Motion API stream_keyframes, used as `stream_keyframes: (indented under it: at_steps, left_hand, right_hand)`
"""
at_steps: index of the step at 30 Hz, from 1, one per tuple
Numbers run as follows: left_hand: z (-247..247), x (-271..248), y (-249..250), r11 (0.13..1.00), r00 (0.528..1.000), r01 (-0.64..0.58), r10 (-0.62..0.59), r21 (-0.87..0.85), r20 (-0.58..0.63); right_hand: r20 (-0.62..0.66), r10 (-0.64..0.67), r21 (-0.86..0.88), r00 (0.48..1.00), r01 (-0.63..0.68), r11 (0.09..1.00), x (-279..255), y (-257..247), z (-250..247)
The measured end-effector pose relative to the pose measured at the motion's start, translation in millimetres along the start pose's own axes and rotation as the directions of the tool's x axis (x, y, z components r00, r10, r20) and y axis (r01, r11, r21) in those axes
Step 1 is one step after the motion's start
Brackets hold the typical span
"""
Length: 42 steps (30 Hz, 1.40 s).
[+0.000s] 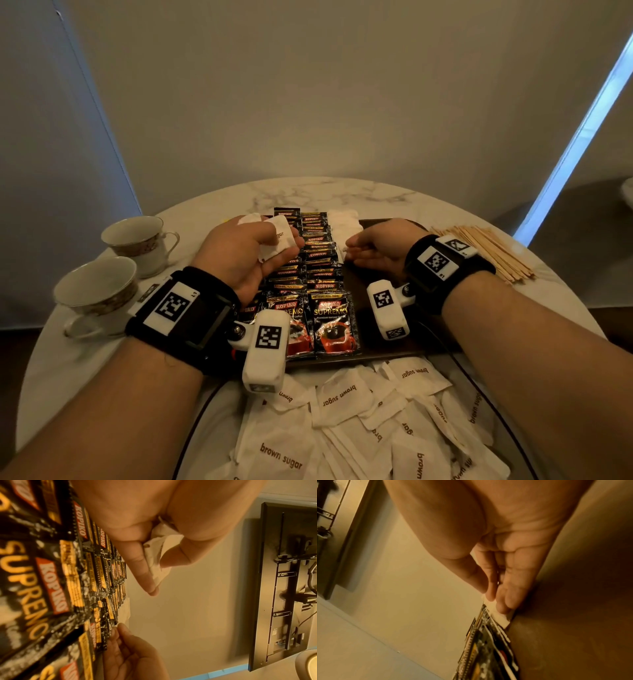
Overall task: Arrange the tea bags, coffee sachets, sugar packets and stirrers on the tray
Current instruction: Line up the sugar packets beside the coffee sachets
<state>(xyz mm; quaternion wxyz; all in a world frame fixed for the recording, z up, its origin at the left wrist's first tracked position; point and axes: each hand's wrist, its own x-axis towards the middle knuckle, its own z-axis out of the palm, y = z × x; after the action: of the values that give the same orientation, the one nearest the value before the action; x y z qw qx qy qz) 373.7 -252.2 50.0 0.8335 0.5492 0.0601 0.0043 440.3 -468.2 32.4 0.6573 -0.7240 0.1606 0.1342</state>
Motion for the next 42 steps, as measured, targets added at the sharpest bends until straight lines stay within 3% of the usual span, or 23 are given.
stream_keyframes:
  at_steps: [6, 11, 17, 21, 26, 31, 35, 38, 42]
  left_hand:
    - [1, 0, -1, 1.0, 1.0, 0.016, -0.015, -0.004, 0.018]
    - [6, -4, -4, 0.999, 0.997, 0.047, -0.046, -0.018, 0.058]
    - [14, -9, -14, 0.999, 0.998, 0.007, -0.009, 0.036, 0.056]
    - [18, -12, -17, 0.997, 0.998, -0.003, -0.002, 0.075, 0.066]
    - [16, -10, -16, 0.99, 0.998, 0.005, -0.014, 0.139, 0.068]
    - [18, -12, -15, 0.991, 0.997, -0.054, 0.047, 0.123, 0.055]
    - [16, -11, -13, 0.992, 0.996, -0.069, 0.064, 0.102, 0.054]
    - [16, -12, -13, 0.982, 0.987, -0.112, 0.093, 0.152, 0.132]
    - [15, -11, -15, 0.977, 0.986, -0.126, 0.104, 0.172, 0.13]
  right_hand:
    - [0.025, 0.004, 0.151, 1.0, -0.008, 0.988, -7, 5, -4]
    - [0.066, -0.154, 0.27, 0.986, 0.131, 0.954, -26, 4, -5]
    - [0.414, -0.213, 0.164, 0.885, 0.158, 0.974, -59, -1, 5]
    - [0.331, -0.343, 0.124, 0.879, 0.32, 0.939, -62, 6, 10]
    - [0.186, -0.401, 0.273, 0.897, 0.345, 0.898, -62, 11, 8]
    - [0.321, -0.403, 0.155, 0.857, 0.372, 0.915, -71, 15, 16]
    - [0.232, -0.453, 0.141, 0.86, 0.431, 0.891, -71, 18, 21]
    - [0.189, -0.455, 0.162, 0.87, 0.43, 0.888, -66, 18, 18]
    - [0.165, -0.452, 0.205, 0.877, 0.418, 0.885, -62, 19, 19]
